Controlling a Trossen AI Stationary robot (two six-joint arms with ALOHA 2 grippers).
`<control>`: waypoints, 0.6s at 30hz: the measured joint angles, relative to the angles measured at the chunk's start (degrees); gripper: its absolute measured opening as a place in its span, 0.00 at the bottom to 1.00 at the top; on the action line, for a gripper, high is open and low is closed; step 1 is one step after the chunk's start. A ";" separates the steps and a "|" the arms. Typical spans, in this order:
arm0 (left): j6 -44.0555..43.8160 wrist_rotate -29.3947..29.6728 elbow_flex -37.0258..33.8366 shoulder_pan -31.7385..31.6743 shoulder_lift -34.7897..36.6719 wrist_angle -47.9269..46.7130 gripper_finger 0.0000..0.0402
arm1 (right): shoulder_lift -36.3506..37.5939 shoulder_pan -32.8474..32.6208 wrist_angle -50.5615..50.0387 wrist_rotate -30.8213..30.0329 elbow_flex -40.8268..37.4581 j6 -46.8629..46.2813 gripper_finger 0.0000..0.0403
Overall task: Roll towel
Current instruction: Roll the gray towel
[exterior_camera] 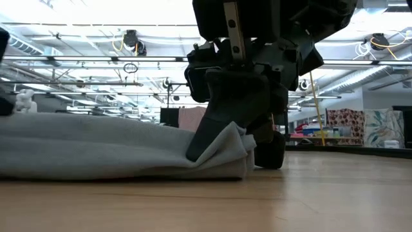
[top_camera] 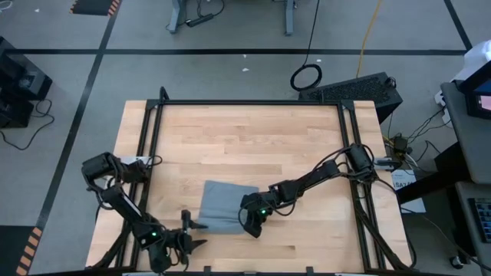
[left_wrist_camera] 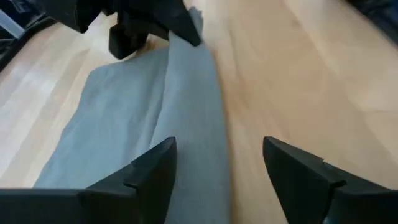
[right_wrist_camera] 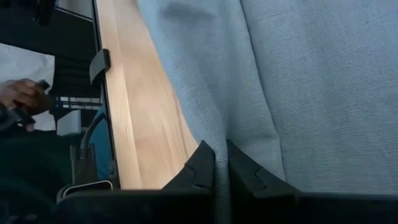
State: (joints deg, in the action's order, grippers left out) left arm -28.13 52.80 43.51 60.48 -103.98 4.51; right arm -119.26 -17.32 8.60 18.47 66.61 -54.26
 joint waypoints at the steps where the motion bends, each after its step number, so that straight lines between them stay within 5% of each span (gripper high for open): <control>1: -0.03 0.00 0.00 -0.40 -0.25 -0.48 0.63 | 0.00 0.00 0.00 0.05 0.00 -0.26 0.01; 10: -2.79 -4.58 0.13 -3.73 -0.79 -8.24 0.79 | 0.00 0.02 -0.02 0.01 0.00 -0.27 0.01; 14: -3.24 -5.52 0.20 -5.06 -0.73 -9.11 0.76 | 0.00 0.02 -0.04 -0.19 0.00 0.10 0.03; 18: -4.37 -9.60 0.28 -7.04 -0.53 -9.52 0.63 | 0.00 -0.09 -0.01 -1.84 -0.02 1.47 0.08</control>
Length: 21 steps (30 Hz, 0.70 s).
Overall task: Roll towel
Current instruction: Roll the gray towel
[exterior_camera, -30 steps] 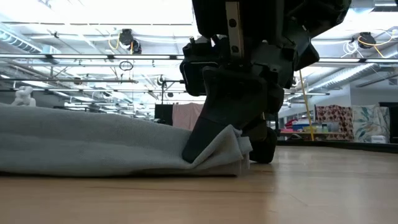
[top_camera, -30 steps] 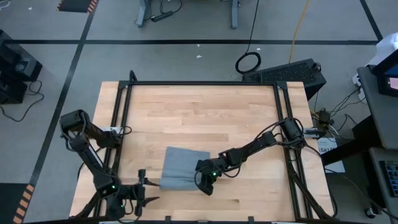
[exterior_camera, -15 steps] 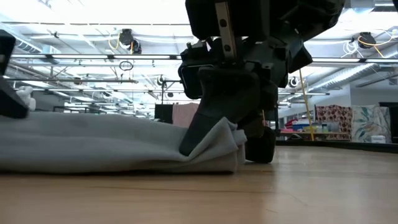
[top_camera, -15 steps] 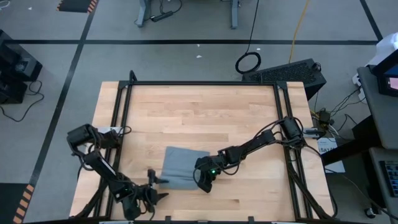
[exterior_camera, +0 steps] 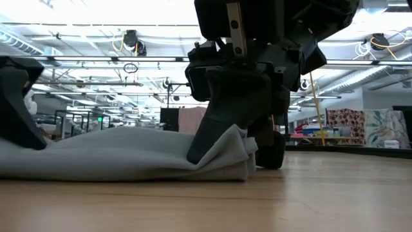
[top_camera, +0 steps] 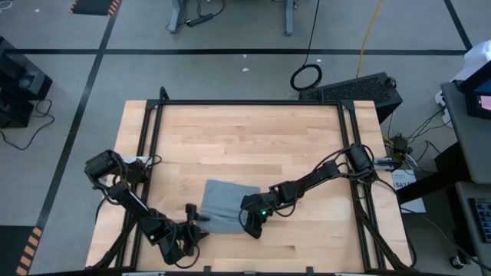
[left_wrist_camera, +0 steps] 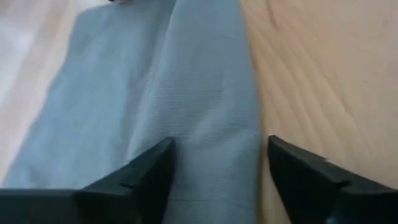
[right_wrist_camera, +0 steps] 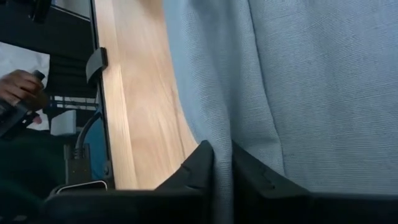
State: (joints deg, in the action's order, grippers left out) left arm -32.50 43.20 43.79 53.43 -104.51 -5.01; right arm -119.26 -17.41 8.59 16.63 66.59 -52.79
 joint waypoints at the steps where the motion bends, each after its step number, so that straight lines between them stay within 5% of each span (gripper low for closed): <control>1: -0.63 -1.02 0.00 -0.51 0.00 -0.02 0.58 | 0.00 -0.05 0.01 -0.28 0.00 0.16 0.10; 12: -3.06 -9.05 -0.12 -4.90 1.40 -0.06 0.04 | 5.30 -2.65 -3.60 -4.21 -0.18 11.18 0.29; 21: -5.52 -17.03 -0.44 -9.43 10.94 -2.65 0.06 | 10.74 -14.47 -5.22 -27.54 -0.09 34.81 0.37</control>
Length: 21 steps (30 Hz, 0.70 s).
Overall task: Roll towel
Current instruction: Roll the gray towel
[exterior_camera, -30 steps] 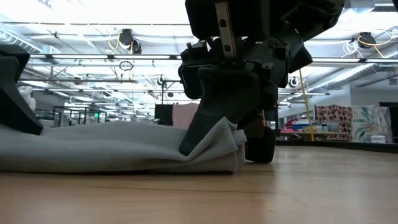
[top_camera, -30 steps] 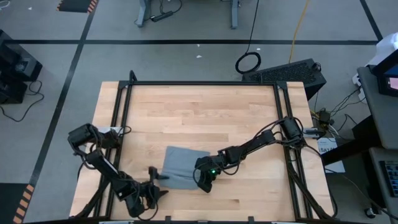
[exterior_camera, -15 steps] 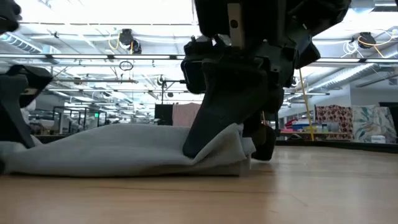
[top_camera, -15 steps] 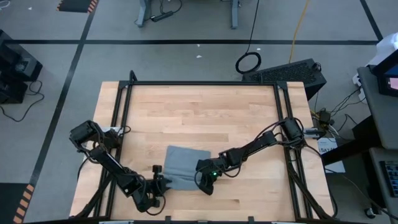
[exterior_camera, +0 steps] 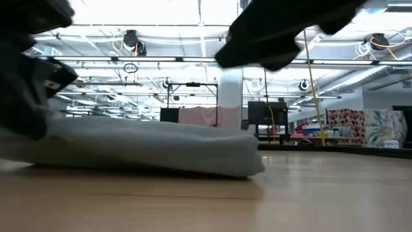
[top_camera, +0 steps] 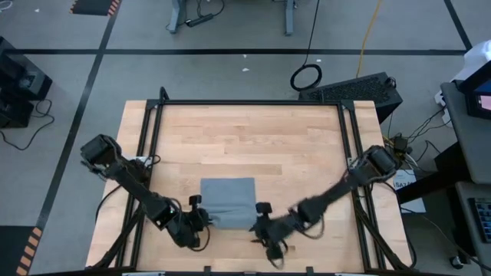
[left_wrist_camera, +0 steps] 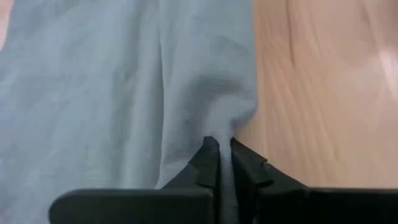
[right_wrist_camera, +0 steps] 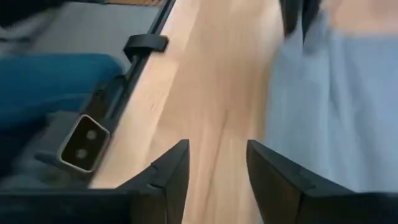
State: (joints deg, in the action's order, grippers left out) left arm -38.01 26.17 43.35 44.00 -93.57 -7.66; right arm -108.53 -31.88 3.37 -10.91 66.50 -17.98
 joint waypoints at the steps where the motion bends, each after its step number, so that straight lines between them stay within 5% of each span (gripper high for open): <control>1: -0.01 -1.24 0.00 -0.88 0.64 -0.04 0.05 | -0.49 -1.59 0.67 -5.13 0.00 1.37 0.39; 4: 0.85 -5.09 0.04 -3.48 2.15 0.26 0.04 | -2.45 -5.41 0.92 -18.79 0.00 3.49 0.44; 7: -0.31 -9.12 0.04 -5.69 2.25 -1.14 0.04 | -4.48 -6.57 0.83 -25.11 0.00 4.33 0.51; 12: -4.04 -11.15 -0.02 -7.36 2.33 -2.50 0.03 | -8.36 -5.17 -0.39 -23.89 0.02 4.00 0.60; 21: -8.18 -12.70 -1.90 -7.28 2.38 -1.92 0.03 | -10.19 -1.48 -1.57 -26.10 0.02 7.51 0.60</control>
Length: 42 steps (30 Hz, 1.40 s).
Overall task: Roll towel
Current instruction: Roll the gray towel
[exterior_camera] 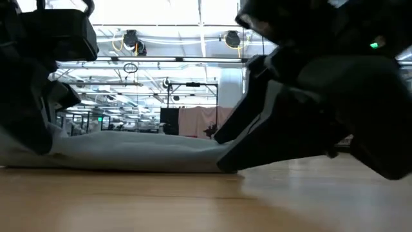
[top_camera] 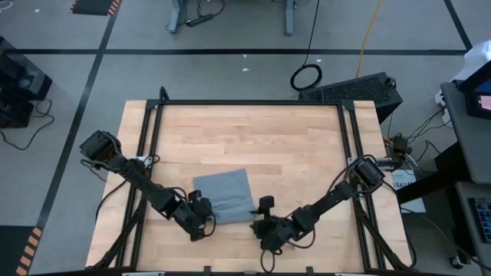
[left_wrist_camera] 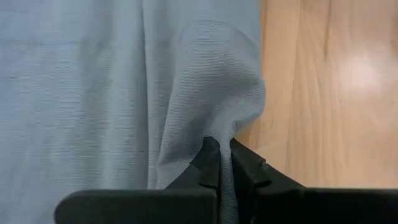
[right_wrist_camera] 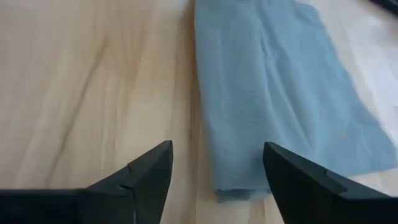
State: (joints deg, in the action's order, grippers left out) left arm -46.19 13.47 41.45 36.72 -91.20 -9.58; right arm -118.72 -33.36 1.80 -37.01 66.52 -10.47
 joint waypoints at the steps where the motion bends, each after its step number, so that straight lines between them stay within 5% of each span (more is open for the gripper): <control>1: 0.02 0.00 -0.09 0.01 0.00 -0.02 0.03 | 0.01 0.74 -0.01 1.61 0.03 0.44 0.60; 5: 0.65 0.00 -0.11 0.01 0.02 0.02 0.03 | 0.01 3.54 0.13 7.15 0.05 1.01 0.59; 14: 1.65 0.02 -0.11 0.03 0.02 0.04 0.03 | 0.20 6.99 -5.52 9.67 3.70 5.73 0.59; 21: 3.51 0.04 -0.11 0.03 0.02 0.01 0.03 | 0.53 14.21 -11.32 30.51 4.50 -0.04 0.52; 25: 3.59 -0.39 -0.11 0.07 0.04 0.24 0.03 | 0.68 16.31 -12.22 40.64 4.55 -3.80 0.36; 30: 5.42 -8.17 -0.05 1.71 0.05 9.12 0.03 | 0.20 15.38 -11.10 61.46 4.35 -10.82 0.12; 33: 9.19 -11.91 -0.02 2.58 0.07 14.90 0.03 | 0.02 14.44 -8.67 68.21 4.22 -13.07 0.03; 42: 7.53 -9.40 -1.54 1.14 -1.97 14.45 0.12 | 0.09 14.14 -10.53 68.82 4.22 -20.39 0.03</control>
State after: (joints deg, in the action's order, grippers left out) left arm -38.67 4.08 39.91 37.86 -93.17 4.86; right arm -118.63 -19.23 -8.73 31.81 70.74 -30.86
